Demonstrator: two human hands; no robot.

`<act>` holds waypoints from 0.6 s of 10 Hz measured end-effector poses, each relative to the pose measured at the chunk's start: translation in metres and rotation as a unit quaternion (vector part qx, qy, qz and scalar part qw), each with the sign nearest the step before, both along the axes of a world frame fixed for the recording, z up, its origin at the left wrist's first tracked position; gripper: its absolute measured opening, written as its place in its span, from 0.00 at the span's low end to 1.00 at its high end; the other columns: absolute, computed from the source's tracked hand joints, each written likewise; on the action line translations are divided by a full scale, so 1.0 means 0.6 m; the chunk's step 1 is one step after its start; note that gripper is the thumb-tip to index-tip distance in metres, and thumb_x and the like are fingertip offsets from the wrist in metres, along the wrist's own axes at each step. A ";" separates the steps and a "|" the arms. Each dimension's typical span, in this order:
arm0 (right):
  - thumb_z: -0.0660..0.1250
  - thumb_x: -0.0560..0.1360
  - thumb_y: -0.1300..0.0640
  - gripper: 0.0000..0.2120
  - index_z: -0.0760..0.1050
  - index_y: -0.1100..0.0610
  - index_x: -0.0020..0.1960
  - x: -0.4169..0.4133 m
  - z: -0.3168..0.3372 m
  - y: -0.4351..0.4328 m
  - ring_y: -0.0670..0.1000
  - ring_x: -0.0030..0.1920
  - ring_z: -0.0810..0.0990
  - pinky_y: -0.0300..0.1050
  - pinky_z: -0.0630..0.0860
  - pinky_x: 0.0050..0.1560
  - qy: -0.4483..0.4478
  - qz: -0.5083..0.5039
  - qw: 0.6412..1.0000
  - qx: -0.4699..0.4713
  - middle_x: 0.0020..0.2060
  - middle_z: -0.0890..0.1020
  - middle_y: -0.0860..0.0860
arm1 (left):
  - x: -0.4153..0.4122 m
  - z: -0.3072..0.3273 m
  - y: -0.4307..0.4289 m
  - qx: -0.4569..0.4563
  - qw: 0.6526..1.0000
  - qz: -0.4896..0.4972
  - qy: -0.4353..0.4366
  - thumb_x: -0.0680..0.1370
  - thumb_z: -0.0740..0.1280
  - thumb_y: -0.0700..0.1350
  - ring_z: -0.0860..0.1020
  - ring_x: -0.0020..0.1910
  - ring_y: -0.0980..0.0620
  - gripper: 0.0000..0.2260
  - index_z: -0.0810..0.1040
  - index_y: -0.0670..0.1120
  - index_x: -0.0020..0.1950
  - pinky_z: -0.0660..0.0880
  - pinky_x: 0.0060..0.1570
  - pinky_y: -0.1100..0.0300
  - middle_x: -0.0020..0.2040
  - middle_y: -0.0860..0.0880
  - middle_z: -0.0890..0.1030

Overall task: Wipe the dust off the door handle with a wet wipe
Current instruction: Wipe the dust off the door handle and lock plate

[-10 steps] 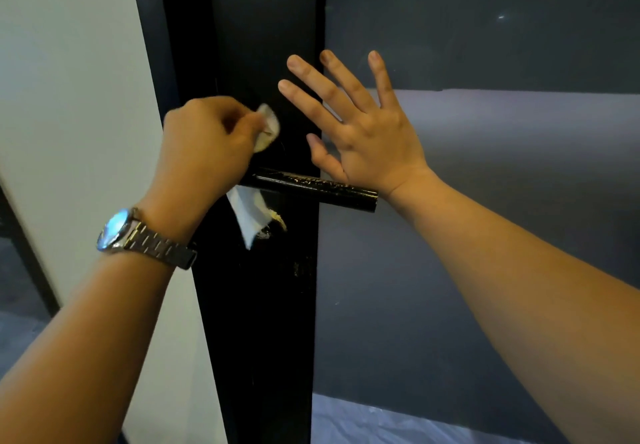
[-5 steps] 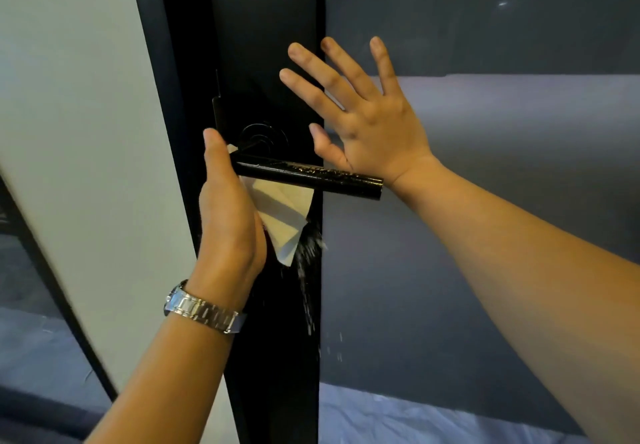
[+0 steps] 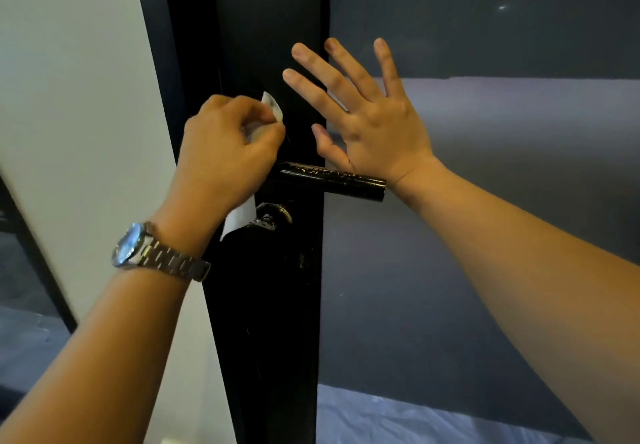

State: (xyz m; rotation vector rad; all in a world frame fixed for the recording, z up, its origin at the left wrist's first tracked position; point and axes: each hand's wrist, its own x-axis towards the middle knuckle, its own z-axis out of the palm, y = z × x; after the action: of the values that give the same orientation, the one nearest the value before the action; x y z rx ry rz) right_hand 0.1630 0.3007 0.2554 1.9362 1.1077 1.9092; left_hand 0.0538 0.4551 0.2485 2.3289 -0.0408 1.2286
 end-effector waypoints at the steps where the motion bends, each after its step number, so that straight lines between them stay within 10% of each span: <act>1: 0.56 0.78 0.49 0.24 0.65 0.54 0.73 -0.001 0.001 0.001 0.58 0.71 0.67 0.66 0.60 0.67 -0.002 0.002 1.000 -0.002 0.71 0.68 0.54 | 0.000 0.028 0.002 0.116 0.993 0.024 0.026 0.75 0.63 0.48 0.71 0.48 0.52 0.11 0.80 0.45 0.53 0.64 0.45 0.65 0.53 0.46 0.76; 4: 0.57 0.78 0.49 0.24 0.65 0.54 0.73 -0.002 0.001 0.000 0.58 0.71 0.67 0.66 0.59 0.68 0.001 0.004 1.000 -0.002 0.71 0.68 0.54 | 0.016 0.014 -0.022 0.048 0.997 0.064 0.010 0.74 0.64 0.50 0.65 0.47 0.54 0.13 0.77 0.42 0.53 0.60 0.44 0.65 0.55 0.44 0.73; 6: 0.57 0.78 0.49 0.24 0.65 0.54 0.73 -0.001 0.001 0.000 0.58 0.71 0.67 0.66 0.59 0.68 0.001 0.002 1.000 -0.002 0.71 0.68 0.53 | 0.015 0.033 -0.011 0.164 0.986 0.029 0.016 0.76 0.61 0.47 0.70 0.45 0.52 0.12 0.80 0.42 0.51 0.63 0.43 0.64 0.51 0.44 0.77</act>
State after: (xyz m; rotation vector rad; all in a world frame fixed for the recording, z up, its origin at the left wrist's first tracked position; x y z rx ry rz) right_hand 0.1623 0.3006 0.2558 1.9346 1.1164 1.9060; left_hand 0.0626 0.4488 0.2682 2.6477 -0.1768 1.2940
